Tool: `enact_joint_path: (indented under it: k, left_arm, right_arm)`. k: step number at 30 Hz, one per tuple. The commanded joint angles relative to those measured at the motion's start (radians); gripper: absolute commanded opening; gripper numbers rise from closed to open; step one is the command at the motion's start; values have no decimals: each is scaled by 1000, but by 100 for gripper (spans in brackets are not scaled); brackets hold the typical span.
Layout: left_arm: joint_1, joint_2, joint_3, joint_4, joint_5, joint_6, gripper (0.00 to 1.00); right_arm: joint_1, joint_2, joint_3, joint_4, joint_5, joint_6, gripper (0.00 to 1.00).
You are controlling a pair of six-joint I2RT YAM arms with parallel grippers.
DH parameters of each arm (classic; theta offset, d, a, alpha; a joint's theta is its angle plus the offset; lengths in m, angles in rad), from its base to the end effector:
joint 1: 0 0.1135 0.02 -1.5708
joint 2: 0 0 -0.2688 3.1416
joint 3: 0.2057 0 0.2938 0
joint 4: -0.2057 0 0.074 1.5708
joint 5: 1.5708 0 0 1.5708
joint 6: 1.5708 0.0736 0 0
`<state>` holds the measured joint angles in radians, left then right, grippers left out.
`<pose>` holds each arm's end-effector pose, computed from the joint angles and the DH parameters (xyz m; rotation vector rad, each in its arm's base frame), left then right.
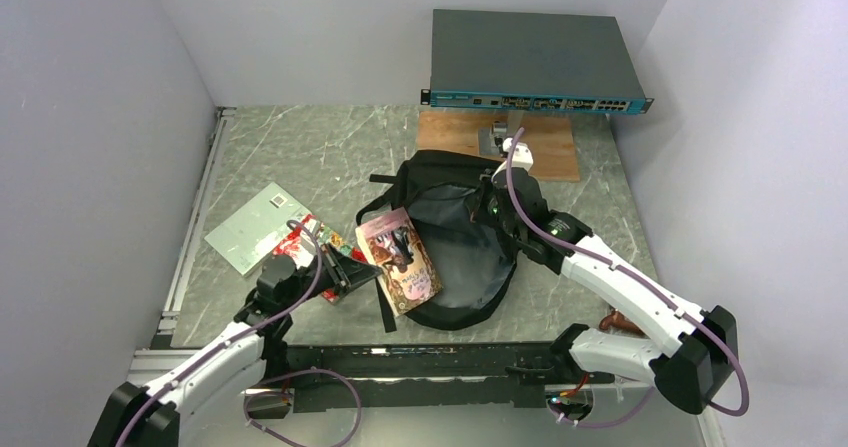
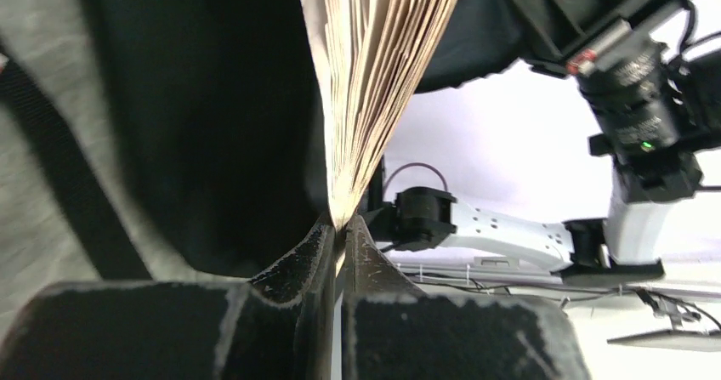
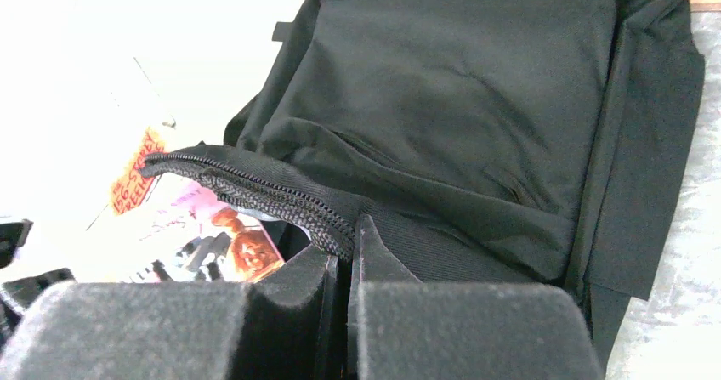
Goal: Pack the student bag
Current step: Place the book in the student bag.
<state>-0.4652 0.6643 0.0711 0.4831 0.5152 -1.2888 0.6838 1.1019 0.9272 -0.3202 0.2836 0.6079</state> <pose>0.1782 -0.1300 0.1530 -0.3579 1.9657 -1.6665 0.2607 0.1859 0.2937 0.0979 2.0810 0.5088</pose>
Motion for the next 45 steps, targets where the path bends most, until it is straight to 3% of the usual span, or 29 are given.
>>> enact_joint_path:
  k: [1, 3, 10, 13, 16, 17, 18, 19, 23, 30, 38, 45]
  left_arm:
    - [-4, 28, -12, 55, -73, 21, 0]
    - [-4, 30, -10, 8, -84, 45, 4]
    - [-4, 46, 2, -41, -117, 77, 59]
    - [-4, 92, 25, 0, -102, 96, 66]
    - [-4, 157, 57, 15, -79, 103, 61]
    - [-4, 174, 61, 25, -74, 99, 52]
    - [-4, 184, 63, 23, -70, 87, 35]
    - [-4, 189, 66, 5, -68, 71, 26]
    - [-15, 144, 72, -15, -37, -20, 0]
    - [-93, 25, 237, -283, -102, -187, 0]
    - [-188, 117, 355, -347, -186, -258, 0]
    - [-288, 246, 369, -238, -342, -221, 0]
  right_arm:
    - [-3, -13, -4, 148, -50, 24, 0]
    - [-3, -10, -6, 153, -61, 14, 0]
    - [-2, -7, -19, 166, -86, -7, 0]
    - [-2, -8, -20, 168, -100, -14, 0]
    - [-2, -9, -22, 170, -104, -19, 0]
    - [-2, -11, -21, 169, -105, -21, 0]
    - [-3, -12, -20, 167, -103, -24, 0]
    - [-2, -13, -18, 166, -100, -27, 0]
    - [-1, -9, 2, 136, -52, -14, 0]
    - [-2, -21, 58, 214, 10, 149, 0]
    - [-2, -12, 124, 282, 144, 290, 0]
    - [-1, 49, 188, 269, 145, 291, 0]
